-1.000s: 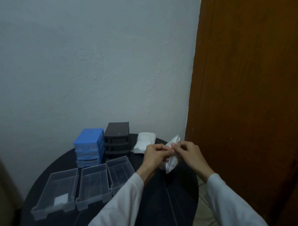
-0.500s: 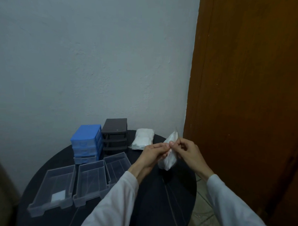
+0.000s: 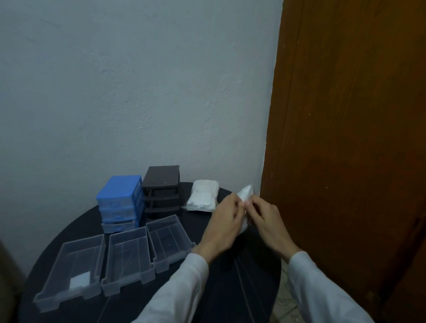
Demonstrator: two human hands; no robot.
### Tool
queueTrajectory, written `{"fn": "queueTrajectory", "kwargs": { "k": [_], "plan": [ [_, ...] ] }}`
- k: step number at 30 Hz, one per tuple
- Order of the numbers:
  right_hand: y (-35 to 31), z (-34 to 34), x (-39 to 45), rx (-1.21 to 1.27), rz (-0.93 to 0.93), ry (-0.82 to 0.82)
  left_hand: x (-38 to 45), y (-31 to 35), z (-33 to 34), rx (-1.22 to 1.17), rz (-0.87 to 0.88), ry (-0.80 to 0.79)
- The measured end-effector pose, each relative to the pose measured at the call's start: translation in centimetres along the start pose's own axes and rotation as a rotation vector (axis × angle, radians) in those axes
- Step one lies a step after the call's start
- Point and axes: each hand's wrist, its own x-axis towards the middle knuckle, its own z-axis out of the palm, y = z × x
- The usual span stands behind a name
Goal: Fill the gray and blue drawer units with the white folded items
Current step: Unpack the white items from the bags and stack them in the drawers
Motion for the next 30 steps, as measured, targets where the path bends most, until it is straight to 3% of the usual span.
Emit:
{"fn": "queueTrajectory", "kwargs": {
  "k": [3, 7, 22, 30],
  "plan": [
    [0.0, 0.0, 0.0, -0.041, -0.021, 0.004, -0.1, 0.4, -0.4, 0.308, 0.165, -0.017],
    [-0.6, -0.4, 0.2, -0.089, -0.059, -0.025, 0.4, 1.0, -1.0, 0.421, 0.241, -0.006],
    [-1.5, -1.2, 0.9, -0.273, -0.084, -0.051, 0.2, 1.4, -1.9, 0.473, 0.170, 0.051],
    [-0.3, -3.8, 0.4, -0.360, -0.022, 0.043, 1.4, 0.9, -5.4, 0.626, 0.125, 0.168]
  ]
}}
